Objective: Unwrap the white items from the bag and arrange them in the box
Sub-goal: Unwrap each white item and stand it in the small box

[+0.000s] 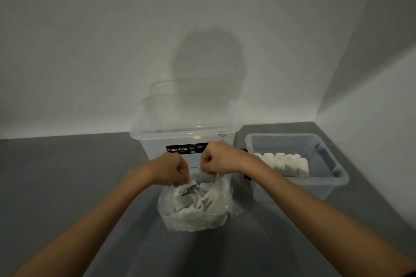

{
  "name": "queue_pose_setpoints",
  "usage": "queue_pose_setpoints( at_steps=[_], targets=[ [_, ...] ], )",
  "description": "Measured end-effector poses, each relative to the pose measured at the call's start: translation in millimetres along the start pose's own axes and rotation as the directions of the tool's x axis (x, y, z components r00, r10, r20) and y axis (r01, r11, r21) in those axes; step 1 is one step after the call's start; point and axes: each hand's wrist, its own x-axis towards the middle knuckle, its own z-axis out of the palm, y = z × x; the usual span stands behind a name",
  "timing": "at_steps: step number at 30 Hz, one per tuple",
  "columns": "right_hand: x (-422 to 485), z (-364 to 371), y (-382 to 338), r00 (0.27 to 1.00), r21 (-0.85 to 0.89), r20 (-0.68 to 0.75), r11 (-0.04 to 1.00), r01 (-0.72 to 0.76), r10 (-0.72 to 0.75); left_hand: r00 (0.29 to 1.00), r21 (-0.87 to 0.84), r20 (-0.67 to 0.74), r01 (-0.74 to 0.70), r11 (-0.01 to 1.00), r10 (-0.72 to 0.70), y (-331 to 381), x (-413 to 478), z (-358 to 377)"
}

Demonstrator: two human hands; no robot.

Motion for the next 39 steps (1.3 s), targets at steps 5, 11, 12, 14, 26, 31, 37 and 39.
queue_pose_setpoints(
  at_steps=[5, 11, 12, 14, 26, 31, 37, 39],
  targets=[
    [24, 54, -7, 0.995, -0.078, 0.036, 0.993, -0.086, 0.089, 0.999, 0.070, 0.031, 0.007, 0.997, -0.009, -21, -1, 25],
    [44, 112, -7, 0.957, -0.094, 0.018, 0.953, -0.287, 0.290, 0.997, 0.076, -0.082, -0.001, 0.997, 0.007, -42, -2, 36],
    [47, 119, -6, 0.951, -0.077, 0.008, 0.948, -0.308, 0.310, 0.996, 0.086, -0.092, -0.004, 0.996, 0.012, -43, -3, 37],
    [49, 129, -4, 0.947, -0.068, -0.037, 0.945, -0.321, 0.319, 0.994, 0.099, -0.103, -0.012, 0.995, 0.022, -45, -4, 38],
    [27, 94, -1, 0.970, -0.137, -0.194, 0.975, -0.173, 0.145, 0.982, 0.014, -0.111, -0.155, 0.988, 0.155, -48, -1, 38],
    [11, 59, -13, 0.970, -0.129, -0.241, 0.990, -0.065, 0.032, 0.955, -0.161, -0.175, -0.267, 0.950, 0.238, -37, -4, 38],
    [-3, 27, -23, 0.951, 0.132, -0.305, 0.991, -0.019, 0.059, 0.925, -0.385, -0.326, -0.320, 0.866, 0.196, -33, -4, 41],
    [-5, 24, -21, 0.943, 0.188, -0.327, 0.982, -0.001, 0.064, 0.917, -0.433, -0.359, -0.329, 0.839, 0.175, -33, -4, 40]
  ],
)
